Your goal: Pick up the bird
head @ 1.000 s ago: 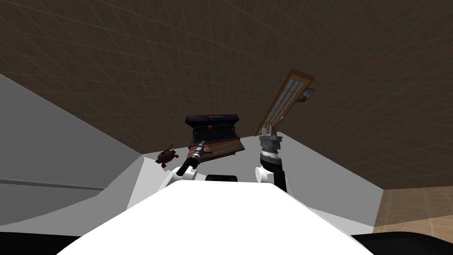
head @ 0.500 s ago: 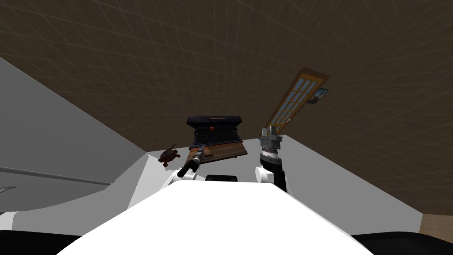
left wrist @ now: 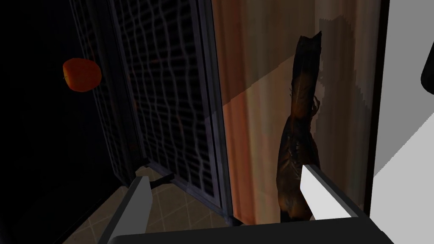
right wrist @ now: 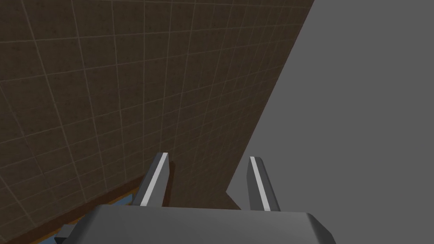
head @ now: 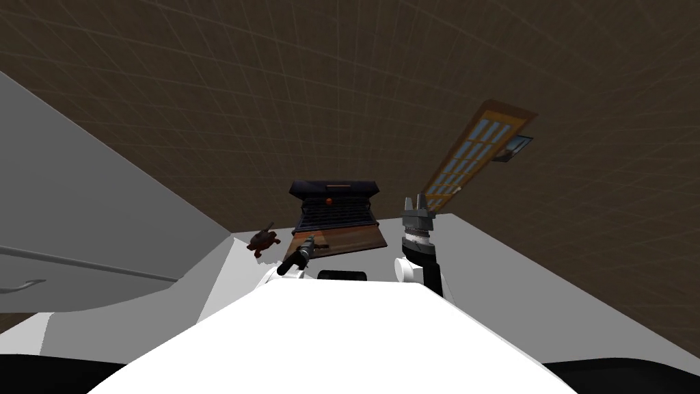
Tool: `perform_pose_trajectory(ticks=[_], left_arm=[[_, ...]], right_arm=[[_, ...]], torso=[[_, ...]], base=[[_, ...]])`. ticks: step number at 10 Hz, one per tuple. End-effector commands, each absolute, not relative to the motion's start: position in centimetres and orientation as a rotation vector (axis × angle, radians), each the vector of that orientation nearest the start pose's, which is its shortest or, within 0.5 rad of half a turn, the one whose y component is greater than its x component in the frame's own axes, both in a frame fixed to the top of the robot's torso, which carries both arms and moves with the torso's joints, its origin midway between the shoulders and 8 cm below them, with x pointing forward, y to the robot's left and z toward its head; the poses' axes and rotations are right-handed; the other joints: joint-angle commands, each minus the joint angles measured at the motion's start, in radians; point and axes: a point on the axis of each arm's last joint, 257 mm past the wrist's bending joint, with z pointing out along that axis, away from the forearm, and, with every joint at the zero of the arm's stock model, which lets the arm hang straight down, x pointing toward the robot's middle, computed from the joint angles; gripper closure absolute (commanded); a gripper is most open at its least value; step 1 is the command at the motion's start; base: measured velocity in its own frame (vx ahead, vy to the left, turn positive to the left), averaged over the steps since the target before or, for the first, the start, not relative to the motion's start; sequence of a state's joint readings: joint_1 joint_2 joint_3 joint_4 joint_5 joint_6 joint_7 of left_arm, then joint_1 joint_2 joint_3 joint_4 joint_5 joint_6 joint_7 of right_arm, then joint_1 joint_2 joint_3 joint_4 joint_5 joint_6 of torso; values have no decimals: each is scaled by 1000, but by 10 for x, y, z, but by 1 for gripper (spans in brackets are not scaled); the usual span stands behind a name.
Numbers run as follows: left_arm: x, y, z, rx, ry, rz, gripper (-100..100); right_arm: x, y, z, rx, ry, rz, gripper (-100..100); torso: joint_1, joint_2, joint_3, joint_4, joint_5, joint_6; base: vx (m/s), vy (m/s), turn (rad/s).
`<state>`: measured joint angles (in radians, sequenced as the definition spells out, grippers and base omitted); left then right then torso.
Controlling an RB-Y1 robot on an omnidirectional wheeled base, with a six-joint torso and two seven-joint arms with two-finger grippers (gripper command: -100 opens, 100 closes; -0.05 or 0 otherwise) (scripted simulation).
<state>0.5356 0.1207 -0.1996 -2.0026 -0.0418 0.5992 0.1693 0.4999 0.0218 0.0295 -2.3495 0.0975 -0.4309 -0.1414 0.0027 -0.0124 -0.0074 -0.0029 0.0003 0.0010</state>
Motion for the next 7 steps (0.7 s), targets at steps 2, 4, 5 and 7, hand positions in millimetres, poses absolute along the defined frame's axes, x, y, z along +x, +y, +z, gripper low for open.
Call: perform_pose_trajectory(ticks=[2, 4, 5, 7], left_arm=[[320, 236, -410, -1832, 1673, -759, -100], [290, 240, -439, -1947, 1703, -678, -100], [287, 240, -441, -1955, 1709, -666, -100], [254, 245, -467, -2065, 1735, -572, -100]], right_arm=[[344, -261, 42, 673, 612, 1397, 0], [344, -261, 42, 673, 612, 1397, 0], [344, -261, 42, 673, 612, 1397, 0], [344, -261, 42, 673, 612, 1397, 0]], torso=[[0, 0, 0, 0, 0, 0], [0, 1, 1, 0, 0, 0], [-1, -1, -1, 0, 0, 0], [0, 0, 0, 0, 0, 0]], base=[[118, -8, 74], [146, -12, 143], [136, -18, 36], [157, -12, 94]])
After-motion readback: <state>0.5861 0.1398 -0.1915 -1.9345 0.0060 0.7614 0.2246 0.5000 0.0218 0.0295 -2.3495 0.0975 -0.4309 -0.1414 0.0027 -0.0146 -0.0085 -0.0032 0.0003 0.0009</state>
